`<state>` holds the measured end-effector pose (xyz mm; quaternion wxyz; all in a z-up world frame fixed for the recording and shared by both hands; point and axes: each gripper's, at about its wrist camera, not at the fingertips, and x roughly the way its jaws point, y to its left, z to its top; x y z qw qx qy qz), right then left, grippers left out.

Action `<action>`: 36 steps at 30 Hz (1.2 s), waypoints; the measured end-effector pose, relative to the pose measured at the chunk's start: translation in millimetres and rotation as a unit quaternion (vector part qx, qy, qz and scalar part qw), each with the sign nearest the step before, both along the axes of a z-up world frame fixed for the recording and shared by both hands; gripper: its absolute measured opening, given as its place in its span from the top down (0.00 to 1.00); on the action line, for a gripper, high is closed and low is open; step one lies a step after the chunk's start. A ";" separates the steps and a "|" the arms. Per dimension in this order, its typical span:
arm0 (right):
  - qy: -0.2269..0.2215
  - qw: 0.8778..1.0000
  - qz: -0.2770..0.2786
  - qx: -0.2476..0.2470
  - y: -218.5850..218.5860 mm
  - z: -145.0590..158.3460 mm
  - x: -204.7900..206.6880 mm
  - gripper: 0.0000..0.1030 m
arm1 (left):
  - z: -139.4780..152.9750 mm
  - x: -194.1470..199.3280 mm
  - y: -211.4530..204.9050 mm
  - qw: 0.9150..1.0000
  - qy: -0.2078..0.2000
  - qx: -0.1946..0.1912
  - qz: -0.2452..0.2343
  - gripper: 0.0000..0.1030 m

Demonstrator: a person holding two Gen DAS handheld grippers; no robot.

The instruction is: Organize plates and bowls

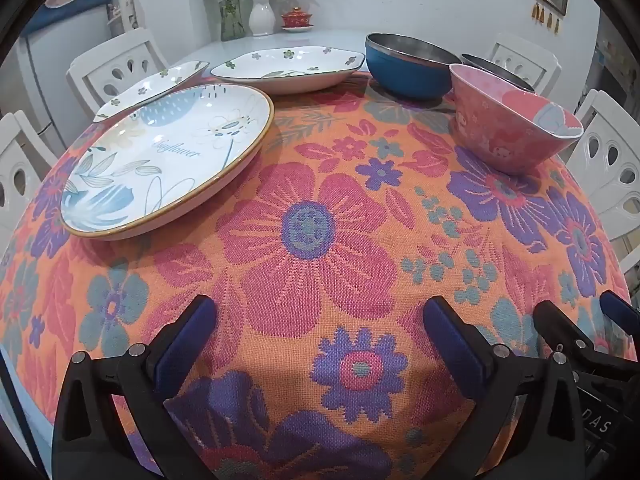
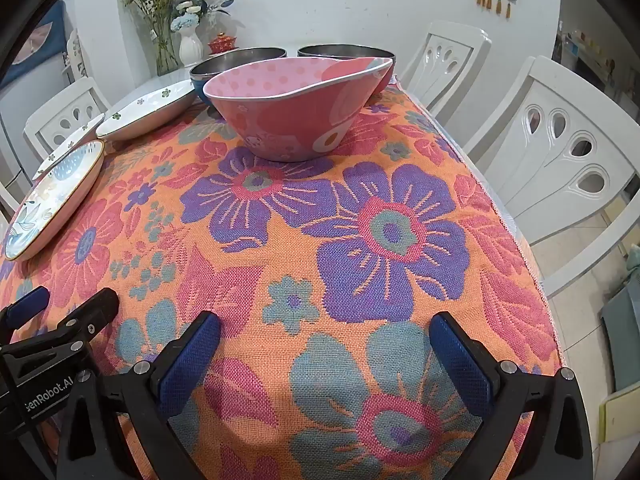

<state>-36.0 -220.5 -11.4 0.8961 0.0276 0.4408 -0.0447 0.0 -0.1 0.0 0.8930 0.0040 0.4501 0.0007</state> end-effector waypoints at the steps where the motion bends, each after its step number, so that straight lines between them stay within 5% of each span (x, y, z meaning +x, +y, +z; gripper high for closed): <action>1: -0.001 1.000 0.000 0.001 -0.1 0.0 0.0 0.00 | -0.1 0.1 -0.2 1.000 0.001 0.000 0.000 0.00; 7: 0.007 1.000 0.012 0.002 -0.3 0.8 -1.9 0.00 | 2.5 6.2 0.8 0.999 0.036 0.000 -0.036 0.00; 10: 0.056 0.997 0.049 0.005 -0.3 4.3 -2.0 0.00 | 5.0 10.2 1.8 0.994 0.087 -0.007 -0.072 0.00; 13: 0.096 0.995 0.029 0.017 -0.9 5.1 -4.1 0.00 | 12.7 2.1 14.7 0.989 0.113 -0.035 -0.084 0.01; 20: 0.226 0.973 -0.034 0.041 18.5 16.7 13.2 0.00 | 72.6 -23.0 86.6 0.996 0.058 -0.053 -0.036 0.01; 23: 0.210 0.974 -0.033 0.075 55.6 49.3 18.2 0.00 | 113.9 -29.1 125.8 0.999 0.010 -0.037 -0.012 0.01; 27: 0.136 0.989 0.014 0.057 129.1 114.5 25.5 0.00 | 148.6 -30.7 164.9 0.999 -0.022 0.028 0.036 0.01; 33: -0.038 0.998 0.037 0.020 217.4 206.5 14.7 0.00 | 184.5 -46.2 204.8 0.996 -0.075 -0.017 0.050 0.01; 36: -0.078 0.997 0.029 0.001 240.5 219.0 -0.6 0.00 | 188.9 -44.8 214.3 0.995 -0.086 -0.031 0.041 0.01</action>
